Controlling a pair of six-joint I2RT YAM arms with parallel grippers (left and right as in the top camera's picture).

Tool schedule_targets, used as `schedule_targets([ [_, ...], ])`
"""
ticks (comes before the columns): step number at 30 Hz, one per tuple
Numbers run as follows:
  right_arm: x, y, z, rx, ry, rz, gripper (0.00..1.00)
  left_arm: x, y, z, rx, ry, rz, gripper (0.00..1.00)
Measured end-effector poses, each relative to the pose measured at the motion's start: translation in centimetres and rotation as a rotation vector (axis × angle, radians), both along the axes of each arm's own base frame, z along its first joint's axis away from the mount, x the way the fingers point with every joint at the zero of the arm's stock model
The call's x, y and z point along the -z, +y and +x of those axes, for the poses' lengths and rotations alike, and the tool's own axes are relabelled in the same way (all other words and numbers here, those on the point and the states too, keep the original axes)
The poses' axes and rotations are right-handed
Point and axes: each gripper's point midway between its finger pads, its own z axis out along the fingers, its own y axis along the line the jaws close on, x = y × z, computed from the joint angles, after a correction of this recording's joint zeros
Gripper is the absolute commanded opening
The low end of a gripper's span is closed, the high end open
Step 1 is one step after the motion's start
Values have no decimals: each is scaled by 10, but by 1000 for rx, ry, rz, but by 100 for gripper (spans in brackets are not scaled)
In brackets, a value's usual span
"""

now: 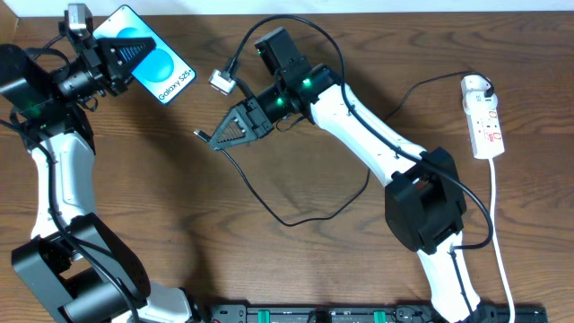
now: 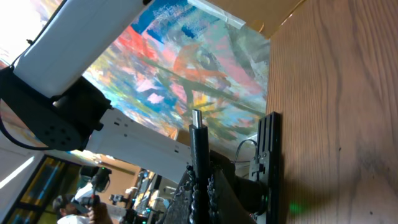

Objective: Plug charger to phone and switch on socket

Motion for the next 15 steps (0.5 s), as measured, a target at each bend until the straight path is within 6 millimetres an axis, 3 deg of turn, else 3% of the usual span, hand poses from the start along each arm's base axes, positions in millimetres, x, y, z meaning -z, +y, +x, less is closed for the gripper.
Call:
schedule_targets([
  [6,-4,1,8,13,-37,25,1,0,0,0,0,2,-1,8],
  [15,-28,8,23,28,-143,112,1,2,-1,0,4,14,-7,8],
])
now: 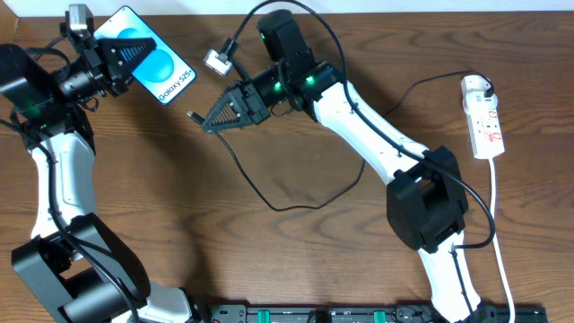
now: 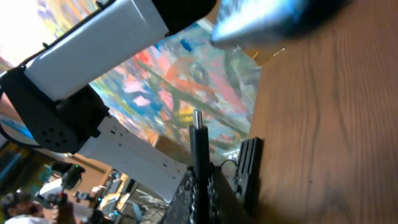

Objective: Plug charger to phone and switch on socket

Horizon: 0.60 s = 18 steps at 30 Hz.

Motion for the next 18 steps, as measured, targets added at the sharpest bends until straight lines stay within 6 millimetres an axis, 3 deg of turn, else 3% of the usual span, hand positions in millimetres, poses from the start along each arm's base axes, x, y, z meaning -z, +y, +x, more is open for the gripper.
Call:
schedule_targets([
  [4,-8,0,3,10,12,-7,1,0,-2,0,6,0,0,7],
  [18,-7,-10,29,100,67,-56,1,0,-17,0,41,0,0,7],
])
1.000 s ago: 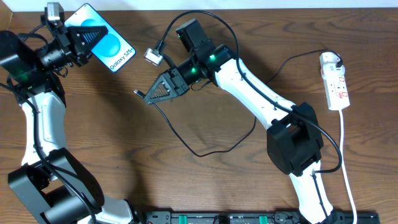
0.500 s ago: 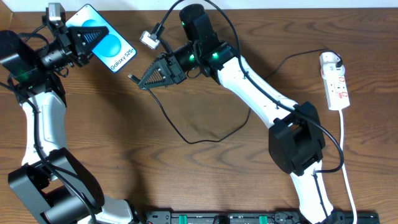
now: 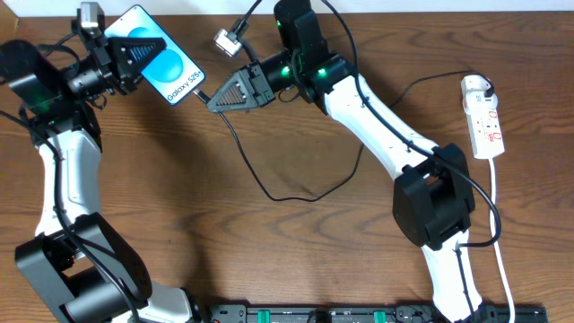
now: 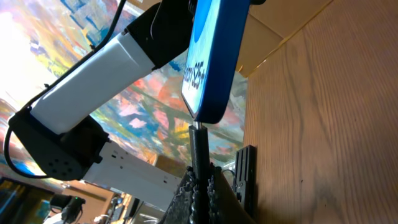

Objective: Plug charger to phone and switch on socket

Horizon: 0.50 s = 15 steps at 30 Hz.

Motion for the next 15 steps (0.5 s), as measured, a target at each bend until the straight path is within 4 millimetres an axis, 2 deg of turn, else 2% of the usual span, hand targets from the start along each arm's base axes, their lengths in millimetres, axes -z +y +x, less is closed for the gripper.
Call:
schedule_targets([
  [15,0,0,0,1,9,-5,1,0,-1,0,0,0,0,7],
])
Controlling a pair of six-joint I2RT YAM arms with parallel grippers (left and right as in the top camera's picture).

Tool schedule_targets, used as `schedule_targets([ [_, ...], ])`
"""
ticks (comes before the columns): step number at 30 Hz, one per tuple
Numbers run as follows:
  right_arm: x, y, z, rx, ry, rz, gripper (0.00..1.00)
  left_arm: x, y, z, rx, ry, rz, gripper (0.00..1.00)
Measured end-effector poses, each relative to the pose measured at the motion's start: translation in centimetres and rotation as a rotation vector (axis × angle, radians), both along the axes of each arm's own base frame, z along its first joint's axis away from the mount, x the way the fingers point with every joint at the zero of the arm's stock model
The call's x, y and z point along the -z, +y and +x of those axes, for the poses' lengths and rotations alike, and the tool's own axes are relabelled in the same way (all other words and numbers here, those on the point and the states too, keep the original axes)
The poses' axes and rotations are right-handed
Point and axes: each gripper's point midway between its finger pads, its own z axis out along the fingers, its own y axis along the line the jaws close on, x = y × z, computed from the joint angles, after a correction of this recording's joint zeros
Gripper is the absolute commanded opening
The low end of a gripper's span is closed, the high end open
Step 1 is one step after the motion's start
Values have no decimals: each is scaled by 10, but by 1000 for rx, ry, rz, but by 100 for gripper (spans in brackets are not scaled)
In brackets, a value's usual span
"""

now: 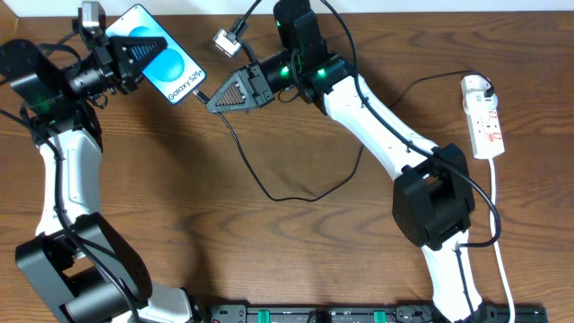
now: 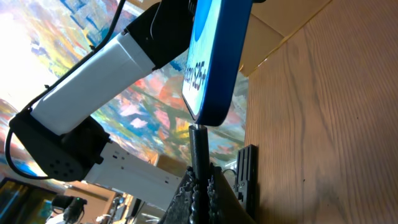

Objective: Plug charger to phone and switch on socket

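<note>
My left gripper is shut on the blue phone, holding it up at the table's far left. The phone's bottom edge points toward my right gripper. That gripper is shut on the black charger plug. In the right wrist view the plug rises from between my fingers and butts against the phone's bottom edge. Its metal tip is hidden there. The white socket strip lies at the far right, with no gripper near it.
The black charger cable loops across the middle of the wooden table. Its silver connector end hangs near my right arm at the back. Another cable runs from the socket strip down the right edge.
The plug's silver tip showed just under the phone's bottom edge; now it is hidden and the black plug body meets the phone. Neither arm has visibly shifted in the overhead view.
My right gripper held the plug over mid-table, well right of the phone in my left gripper. Then it was nearer and further back. Then the plug tip stood at the phone's bottom edge, the phone shifted slightly right. Now the tip is out of sight against the phone.
</note>
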Motion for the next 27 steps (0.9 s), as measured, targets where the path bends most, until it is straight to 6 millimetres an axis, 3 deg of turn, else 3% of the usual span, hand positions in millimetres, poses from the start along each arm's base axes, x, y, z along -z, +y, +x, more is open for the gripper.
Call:
schedule_targets([
  [17,2,2,3,23,10,-14,1,0,0,2,-12,-12,5,7],
  [27,10,7,16,111,39,-67,1,0,-5,0,13,-30,16,7],
])
